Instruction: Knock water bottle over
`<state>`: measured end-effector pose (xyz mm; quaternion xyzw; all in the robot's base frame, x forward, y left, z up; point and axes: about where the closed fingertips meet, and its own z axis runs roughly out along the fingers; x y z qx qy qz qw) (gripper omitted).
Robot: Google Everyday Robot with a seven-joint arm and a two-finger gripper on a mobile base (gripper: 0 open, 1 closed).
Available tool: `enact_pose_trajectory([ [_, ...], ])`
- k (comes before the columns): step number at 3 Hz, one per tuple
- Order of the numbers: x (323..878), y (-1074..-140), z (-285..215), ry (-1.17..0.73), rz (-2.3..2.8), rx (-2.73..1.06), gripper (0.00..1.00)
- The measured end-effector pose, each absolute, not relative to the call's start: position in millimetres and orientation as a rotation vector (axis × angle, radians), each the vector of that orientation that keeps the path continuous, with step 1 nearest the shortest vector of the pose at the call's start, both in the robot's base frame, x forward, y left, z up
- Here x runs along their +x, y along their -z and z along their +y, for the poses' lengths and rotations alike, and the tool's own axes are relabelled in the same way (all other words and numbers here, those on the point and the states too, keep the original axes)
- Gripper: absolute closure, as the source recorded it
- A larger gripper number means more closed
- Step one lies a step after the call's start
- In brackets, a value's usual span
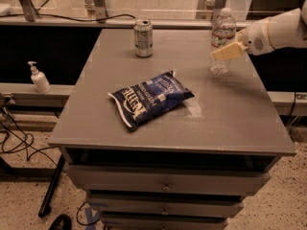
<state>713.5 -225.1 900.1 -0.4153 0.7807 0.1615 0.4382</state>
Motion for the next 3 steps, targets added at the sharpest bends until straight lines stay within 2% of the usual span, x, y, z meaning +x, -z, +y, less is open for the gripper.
enact_pose_trajectory([
  [1, 706.1, -899.1, -201.6, -0.278, 1.993, -1.293, 1.00],
  [3, 670.3, -885.2, -206.5, 0.127, 2.131, -1.813, 1.00],
])
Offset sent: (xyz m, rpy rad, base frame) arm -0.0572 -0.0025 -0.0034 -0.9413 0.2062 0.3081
